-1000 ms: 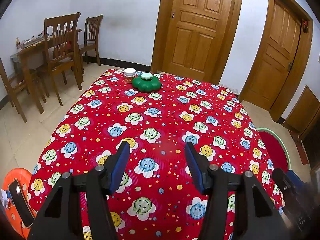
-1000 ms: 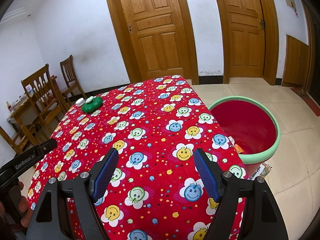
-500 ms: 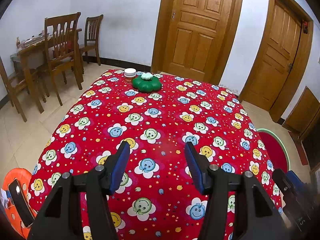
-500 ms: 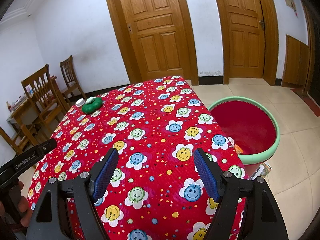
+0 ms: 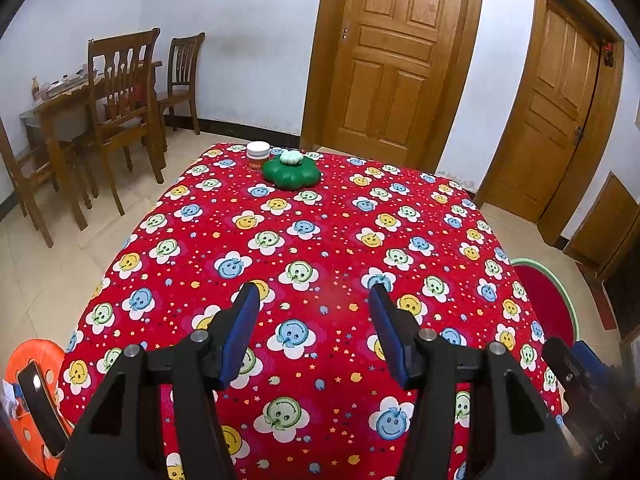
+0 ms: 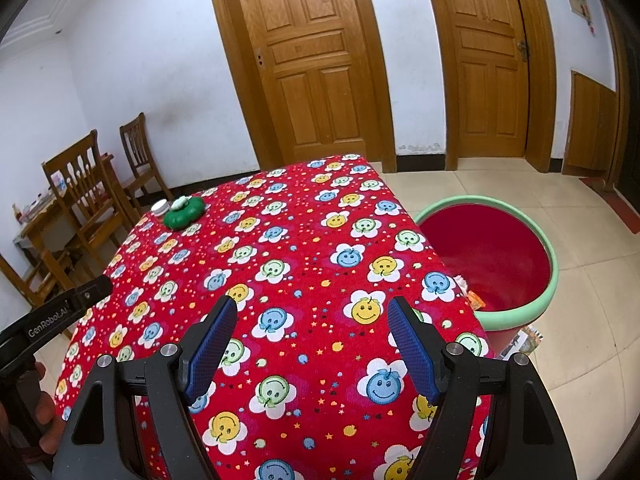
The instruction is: Collect trash
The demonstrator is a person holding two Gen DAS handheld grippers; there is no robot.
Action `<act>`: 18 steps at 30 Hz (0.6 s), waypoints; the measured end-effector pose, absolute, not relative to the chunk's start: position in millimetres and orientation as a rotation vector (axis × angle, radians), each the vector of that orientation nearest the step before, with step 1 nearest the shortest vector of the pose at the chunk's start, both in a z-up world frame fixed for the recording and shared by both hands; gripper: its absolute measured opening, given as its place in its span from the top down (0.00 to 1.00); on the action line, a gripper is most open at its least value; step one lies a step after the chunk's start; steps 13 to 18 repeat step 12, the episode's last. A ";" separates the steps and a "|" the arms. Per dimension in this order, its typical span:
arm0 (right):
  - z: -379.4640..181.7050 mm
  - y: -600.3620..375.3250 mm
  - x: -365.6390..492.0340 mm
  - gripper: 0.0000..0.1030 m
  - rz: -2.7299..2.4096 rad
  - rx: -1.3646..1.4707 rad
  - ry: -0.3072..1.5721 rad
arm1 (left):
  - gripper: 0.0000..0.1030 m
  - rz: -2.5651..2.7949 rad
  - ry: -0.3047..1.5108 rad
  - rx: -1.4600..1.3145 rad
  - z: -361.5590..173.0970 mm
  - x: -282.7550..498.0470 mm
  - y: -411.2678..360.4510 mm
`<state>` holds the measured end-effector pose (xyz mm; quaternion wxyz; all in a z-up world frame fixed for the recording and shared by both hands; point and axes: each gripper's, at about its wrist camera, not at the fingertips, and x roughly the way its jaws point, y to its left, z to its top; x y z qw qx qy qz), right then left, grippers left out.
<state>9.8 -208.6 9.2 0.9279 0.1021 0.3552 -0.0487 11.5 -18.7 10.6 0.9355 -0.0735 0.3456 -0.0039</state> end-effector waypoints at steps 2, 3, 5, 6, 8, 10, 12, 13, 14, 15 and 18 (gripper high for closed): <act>9.0 -208.5 9.6 0.24 -0.100 0.209 0.728 | 0.45 -0.009 0.706 -0.151 11.6 11.5 -18.9; 9.0 -208.5 9.6 0.24 -0.100 0.209 0.728 | 0.45 -0.009 0.706 -0.152 11.6 11.5 -18.8; 9.8 -208.8 10.1 0.24 -0.100 0.209 0.727 | 0.45 -0.011 0.705 -0.151 12.8 12.1 -20.2; 9.8 -208.8 10.1 0.24 -0.100 0.209 0.728 | 0.45 -0.009 0.706 -0.151 12.6 11.7 -19.5; 9.7 -208.7 10.0 0.24 -0.100 0.210 0.728 | 0.45 -0.009 0.707 -0.152 13.5 11.7 -19.3; 10.9 -209.1 10.9 0.24 -0.100 0.210 0.729 | 0.45 -0.009 0.707 -0.152 13.7 11.7 -19.3; 10.6 -208.9 10.4 0.24 -0.100 0.210 0.728 | 0.45 -0.008 0.707 -0.152 14.6 12.1 -20.0; 10.6 -208.9 10.4 0.24 -0.100 0.210 0.728 | 0.45 -0.008 0.707 -0.152 14.6 12.1 -20.0; 10.6 -208.9 10.4 0.24 -0.100 0.210 0.728 | 0.45 -0.008 0.707 -0.152 14.6 12.1 -20.0; 10.6 -208.9 10.4 0.24 -0.100 0.210 0.728 | 0.45 -0.008 0.707 -0.152 14.6 12.1 -20.0; 10.6 -208.9 10.4 0.24 -0.100 0.210 0.728 | 0.45 -0.008 0.707 -0.152 14.6 12.1 -20.0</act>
